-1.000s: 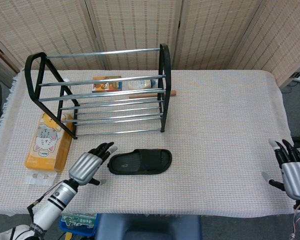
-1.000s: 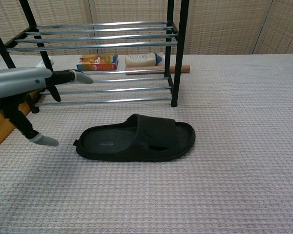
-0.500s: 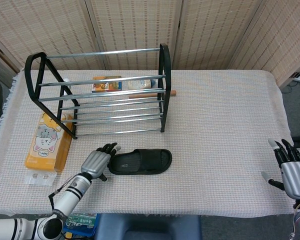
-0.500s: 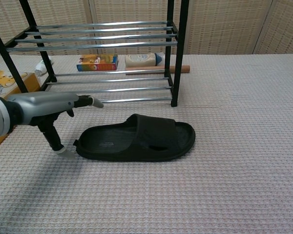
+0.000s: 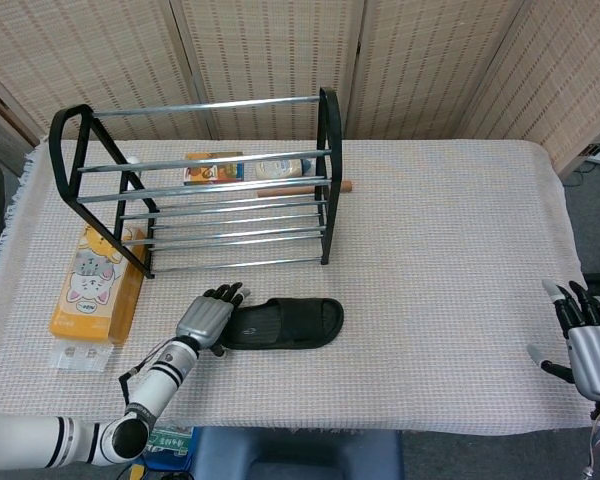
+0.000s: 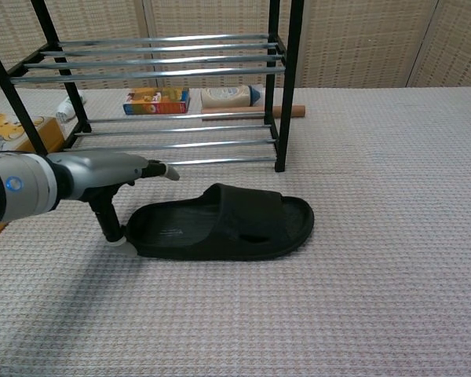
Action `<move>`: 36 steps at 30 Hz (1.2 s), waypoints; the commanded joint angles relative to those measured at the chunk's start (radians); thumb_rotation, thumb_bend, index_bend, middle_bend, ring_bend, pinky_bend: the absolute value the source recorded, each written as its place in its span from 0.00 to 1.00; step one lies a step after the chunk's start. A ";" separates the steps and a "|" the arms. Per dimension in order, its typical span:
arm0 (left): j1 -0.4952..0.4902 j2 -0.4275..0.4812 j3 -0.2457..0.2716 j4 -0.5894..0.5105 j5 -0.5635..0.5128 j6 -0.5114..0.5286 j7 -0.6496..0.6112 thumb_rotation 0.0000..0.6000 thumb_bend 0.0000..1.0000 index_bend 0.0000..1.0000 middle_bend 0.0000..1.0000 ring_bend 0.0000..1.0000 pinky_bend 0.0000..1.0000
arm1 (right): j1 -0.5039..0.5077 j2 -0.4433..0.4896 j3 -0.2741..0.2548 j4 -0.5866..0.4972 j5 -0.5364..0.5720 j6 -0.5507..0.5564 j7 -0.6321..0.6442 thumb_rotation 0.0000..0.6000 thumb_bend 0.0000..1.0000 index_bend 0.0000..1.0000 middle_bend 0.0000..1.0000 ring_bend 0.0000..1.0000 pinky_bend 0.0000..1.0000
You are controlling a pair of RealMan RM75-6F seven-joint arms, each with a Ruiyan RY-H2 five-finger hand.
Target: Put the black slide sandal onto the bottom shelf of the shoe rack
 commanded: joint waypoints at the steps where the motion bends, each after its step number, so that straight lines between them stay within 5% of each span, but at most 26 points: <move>1: -0.026 -0.018 0.006 0.021 -0.039 -0.004 0.009 1.00 0.11 0.00 0.00 0.00 0.18 | -0.001 -0.001 0.000 0.004 0.002 0.000 0.004 1.00 0.20 0.00 0.14 0.10 0.15; 17: -0.105 -0.081 0.008 0.074 -0.140 0.015 0.011 1.00 0.11 0.00 0.00 0.00 0.18 | -0.008 -0.006 0.001 0.027 0.012 -0.001 0.028 1.00 0.20 0.00 0.14 0.10 0.15; 36: -0.122 -0.147 0.001 0.154 -0.075 0.018 -0.078 1.00 0.11 0.06 0.01 0.04 0.19 | -0.014 -0.008 0.004 0.031 0.024 -0.004 0.030 1.00 0.20 0.00 0.15 0.10 0.15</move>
